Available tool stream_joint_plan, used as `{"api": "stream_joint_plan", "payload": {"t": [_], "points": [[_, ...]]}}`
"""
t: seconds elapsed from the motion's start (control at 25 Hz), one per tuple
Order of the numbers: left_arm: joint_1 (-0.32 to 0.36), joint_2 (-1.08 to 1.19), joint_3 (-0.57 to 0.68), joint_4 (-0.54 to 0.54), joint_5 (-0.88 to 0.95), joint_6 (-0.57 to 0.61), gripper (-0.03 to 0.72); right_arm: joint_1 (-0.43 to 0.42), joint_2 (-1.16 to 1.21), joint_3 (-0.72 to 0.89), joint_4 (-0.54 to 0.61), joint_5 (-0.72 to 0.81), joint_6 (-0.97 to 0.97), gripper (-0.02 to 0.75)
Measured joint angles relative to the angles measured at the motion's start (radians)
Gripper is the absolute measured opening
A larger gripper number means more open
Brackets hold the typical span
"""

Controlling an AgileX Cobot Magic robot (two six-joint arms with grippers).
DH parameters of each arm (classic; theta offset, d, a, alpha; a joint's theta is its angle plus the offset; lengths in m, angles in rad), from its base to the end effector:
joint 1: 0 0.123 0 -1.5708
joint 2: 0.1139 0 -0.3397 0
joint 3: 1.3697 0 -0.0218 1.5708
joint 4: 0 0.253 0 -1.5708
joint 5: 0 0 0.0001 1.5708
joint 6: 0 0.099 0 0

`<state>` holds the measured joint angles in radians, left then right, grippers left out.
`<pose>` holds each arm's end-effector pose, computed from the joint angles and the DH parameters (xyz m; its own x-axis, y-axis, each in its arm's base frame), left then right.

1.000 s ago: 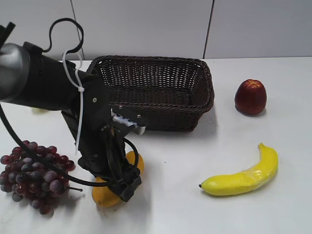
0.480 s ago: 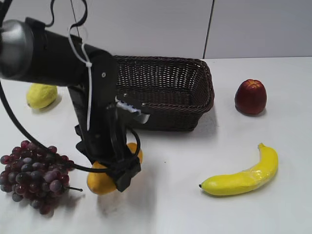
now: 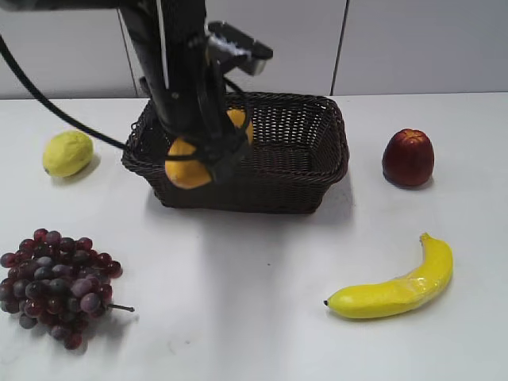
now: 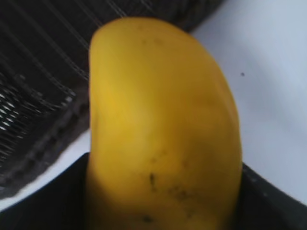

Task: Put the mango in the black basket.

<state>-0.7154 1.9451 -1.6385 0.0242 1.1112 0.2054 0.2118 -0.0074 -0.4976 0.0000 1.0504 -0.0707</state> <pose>0.3294 -0.2834 0.2931 -0.5763 0.7848 -0.2279 0.7939 0.6038 0.0716 -0.0501 -0.0108 0.2745 -0.4165 -0.1618 -0.8946 -0.2402 0.9686 -0.0634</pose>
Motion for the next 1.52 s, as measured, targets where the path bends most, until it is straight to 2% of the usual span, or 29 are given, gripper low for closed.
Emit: {"api": "stream_joint_plan", "payload": {"t": [0.2, 0.4, 0.6, 0.84, 0.92, 1.0, 1.12, 1.52], "points": [[0.049, 0.000, -0.094, 0.031, -0.117, 0.000, 0.578, 0.000, 0.000, 0.000, 0.000, 0.000, 0.000, 0.487], [0.079, 0.025, -0.103, 0.036, -0.254, 0.001, 0.578, 0.000, 0.000, 0.000, 0.000, 0.000, 0.000, 0.487], [0.097, 0.130, -0.104, 0.070, -0.311, 0.001, 0.578, 0.000, 0.000, 0.000, 0.000, 0.000, 0.000, 0.488], [0.102, 0.224, -0.104, 0.042, -0.395, 0.000, 0.578, 0.000, 0.000, 0.000, 0.000, 0.000, 0.000, 0.488], [0.102, 0.243, -0.104, 0.029, -0.398, 0.001, 0.578, 0.000, 0.000, 0.000, 0.000, 0.000, 0.000, 0.488], [0.102, 0.250, -0.104, 0.012, -0.399, 0.001, 0.641, 0.000, 0.000, 0.000, 0.000, 0.000, 0.000, 0.488], [0.102, 0.250, -0.109, -0.010, -0.399, 0.001, 0.673, 0.000, 0.000, 0.000, 0.000, 0.000, 0.000, 0.488], [0.107, 0.245, -0.250, -0.024, -0.212, 0.000, 0.677, 0.000, 0.000, 0.000, 0.000, 0.000, 0.000, 0.488]]}}
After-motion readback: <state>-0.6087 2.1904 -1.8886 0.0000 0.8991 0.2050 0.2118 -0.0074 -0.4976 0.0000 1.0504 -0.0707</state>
